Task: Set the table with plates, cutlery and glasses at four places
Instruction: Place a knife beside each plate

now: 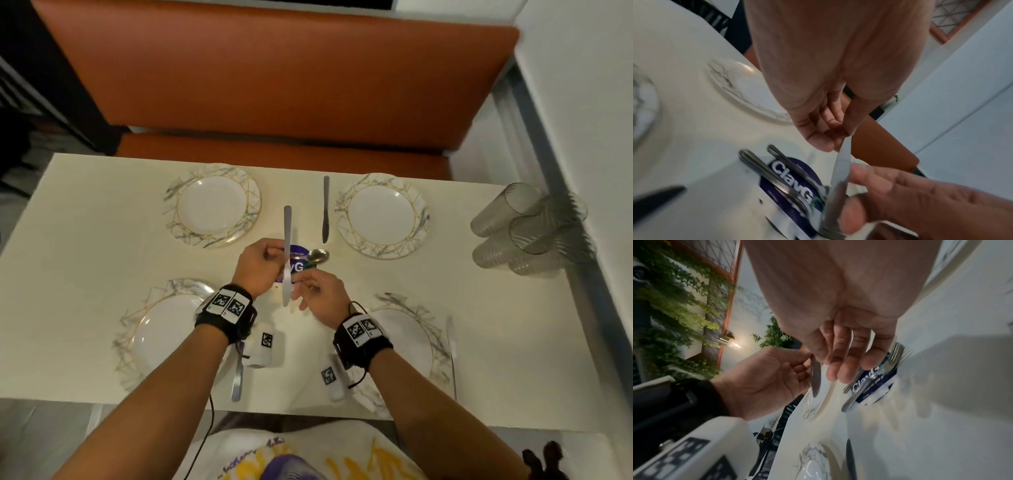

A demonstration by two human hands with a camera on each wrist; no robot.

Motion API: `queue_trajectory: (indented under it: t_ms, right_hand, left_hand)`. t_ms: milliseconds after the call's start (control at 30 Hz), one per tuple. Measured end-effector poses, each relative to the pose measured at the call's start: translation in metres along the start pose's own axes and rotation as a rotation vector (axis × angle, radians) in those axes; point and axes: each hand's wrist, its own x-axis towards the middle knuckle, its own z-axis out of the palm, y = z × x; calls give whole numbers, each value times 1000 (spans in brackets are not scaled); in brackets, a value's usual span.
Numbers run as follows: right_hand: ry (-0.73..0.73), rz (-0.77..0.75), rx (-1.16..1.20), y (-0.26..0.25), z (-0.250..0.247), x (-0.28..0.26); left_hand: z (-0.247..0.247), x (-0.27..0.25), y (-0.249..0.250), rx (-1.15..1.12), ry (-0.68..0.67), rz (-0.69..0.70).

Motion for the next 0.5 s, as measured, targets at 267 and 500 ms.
queue_trajectory:
  t_ms: [267, 500]
  right_hand:
    - [-1, 73, 3, -12, 62, 22]
    - [109, 141, -6, -18, 121, 39]
  left_hand:
    - [-122, 36, -22, 146, 83, -6]
    - [-246, 120, -53, 301, 149, -32]
